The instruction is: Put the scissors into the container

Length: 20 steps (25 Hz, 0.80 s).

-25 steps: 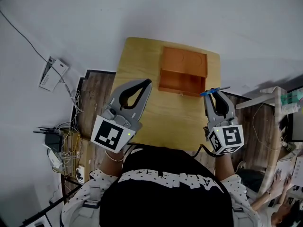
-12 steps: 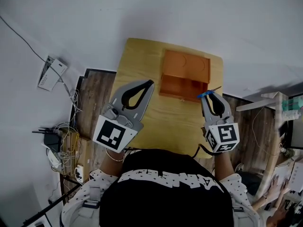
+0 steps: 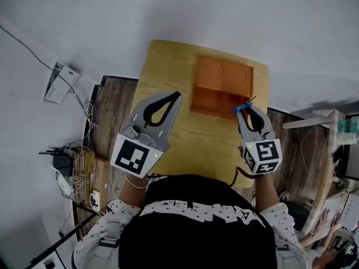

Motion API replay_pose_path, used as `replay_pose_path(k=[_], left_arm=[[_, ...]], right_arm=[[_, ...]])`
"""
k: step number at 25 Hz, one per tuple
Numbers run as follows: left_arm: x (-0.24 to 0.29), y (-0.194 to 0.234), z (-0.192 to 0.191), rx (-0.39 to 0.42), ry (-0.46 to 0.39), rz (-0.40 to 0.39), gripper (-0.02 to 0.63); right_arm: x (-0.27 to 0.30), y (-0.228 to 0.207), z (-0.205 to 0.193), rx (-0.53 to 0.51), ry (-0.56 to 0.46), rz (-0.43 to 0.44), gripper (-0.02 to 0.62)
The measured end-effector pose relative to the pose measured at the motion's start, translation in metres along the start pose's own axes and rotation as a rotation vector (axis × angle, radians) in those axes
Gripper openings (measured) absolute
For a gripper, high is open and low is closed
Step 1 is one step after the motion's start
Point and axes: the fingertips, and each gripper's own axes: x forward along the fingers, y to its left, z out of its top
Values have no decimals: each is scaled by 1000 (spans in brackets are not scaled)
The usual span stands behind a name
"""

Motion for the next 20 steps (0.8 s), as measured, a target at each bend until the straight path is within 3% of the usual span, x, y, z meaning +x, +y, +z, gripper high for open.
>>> replay_pose_path(k=[20], left_arm=[[13, 7, -22, -45, 33, -1, 0]], right_arm=[[42, 3, -46, -86, 181, 67, 97]])
